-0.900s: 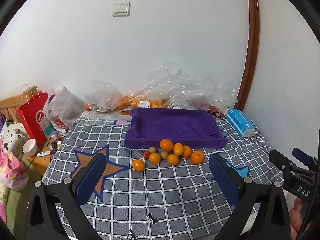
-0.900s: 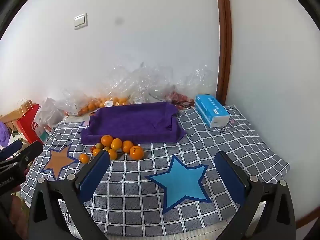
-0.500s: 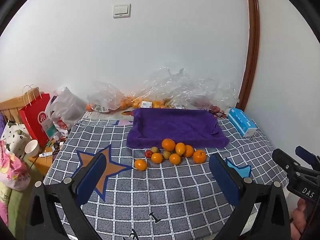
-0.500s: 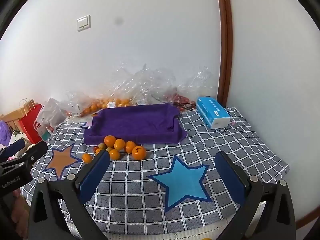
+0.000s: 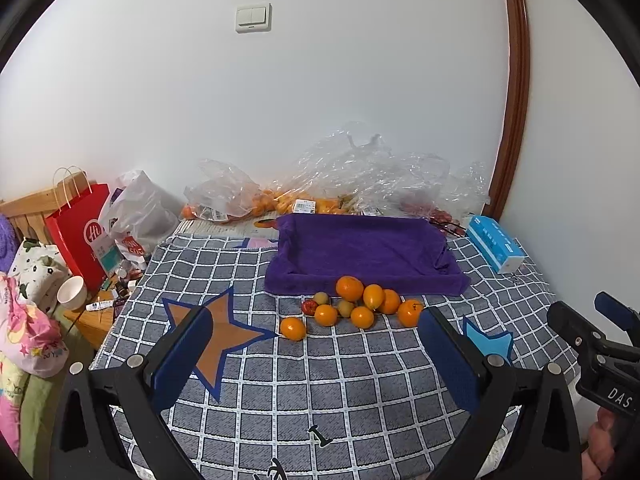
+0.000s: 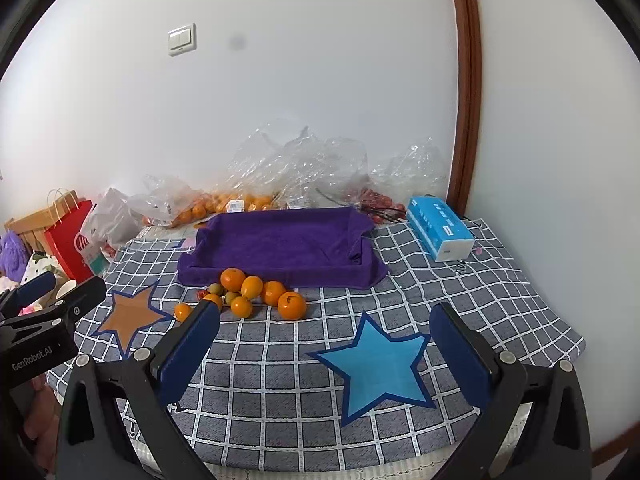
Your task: Organize fruits
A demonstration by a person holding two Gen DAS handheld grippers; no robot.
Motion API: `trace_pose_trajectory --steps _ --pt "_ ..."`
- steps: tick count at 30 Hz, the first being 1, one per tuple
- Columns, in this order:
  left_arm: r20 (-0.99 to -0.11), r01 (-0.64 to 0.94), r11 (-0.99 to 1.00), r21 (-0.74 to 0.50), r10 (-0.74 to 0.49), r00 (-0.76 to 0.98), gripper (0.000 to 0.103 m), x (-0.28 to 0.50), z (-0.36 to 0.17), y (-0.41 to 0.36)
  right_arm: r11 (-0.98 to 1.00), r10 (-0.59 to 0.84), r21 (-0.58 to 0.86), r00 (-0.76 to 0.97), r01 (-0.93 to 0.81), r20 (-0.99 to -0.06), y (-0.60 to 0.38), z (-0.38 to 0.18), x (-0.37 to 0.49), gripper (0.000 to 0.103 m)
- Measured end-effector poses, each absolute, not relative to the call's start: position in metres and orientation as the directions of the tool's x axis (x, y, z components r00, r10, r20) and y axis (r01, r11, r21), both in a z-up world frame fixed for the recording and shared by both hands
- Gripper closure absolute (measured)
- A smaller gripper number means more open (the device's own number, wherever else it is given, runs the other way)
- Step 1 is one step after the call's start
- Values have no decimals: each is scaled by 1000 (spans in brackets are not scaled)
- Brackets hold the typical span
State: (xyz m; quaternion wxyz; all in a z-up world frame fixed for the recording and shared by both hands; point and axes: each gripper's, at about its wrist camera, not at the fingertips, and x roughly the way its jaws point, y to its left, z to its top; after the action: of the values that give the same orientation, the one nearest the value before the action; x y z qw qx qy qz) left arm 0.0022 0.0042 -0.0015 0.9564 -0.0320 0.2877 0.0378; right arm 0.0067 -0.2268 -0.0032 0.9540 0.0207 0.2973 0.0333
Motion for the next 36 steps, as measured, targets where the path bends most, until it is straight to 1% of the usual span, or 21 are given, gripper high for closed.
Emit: trace_pose_trajectory --steps 11,23,36 --pt "-557 -101 994 -47 58 829 0 2 -6 9 996 86 47 825 -71 -559 -220 -2 4 0" --pt "-552 -88 995 -42 50 832 0 -2 -8 6 995 96 67 827 -70 -554 -220 -1 3 0" --pt "-547 -60 997 -51 23 837 0 -6 -6 1 996 91 65 834 -66 -545 -223 -3 -7 0"
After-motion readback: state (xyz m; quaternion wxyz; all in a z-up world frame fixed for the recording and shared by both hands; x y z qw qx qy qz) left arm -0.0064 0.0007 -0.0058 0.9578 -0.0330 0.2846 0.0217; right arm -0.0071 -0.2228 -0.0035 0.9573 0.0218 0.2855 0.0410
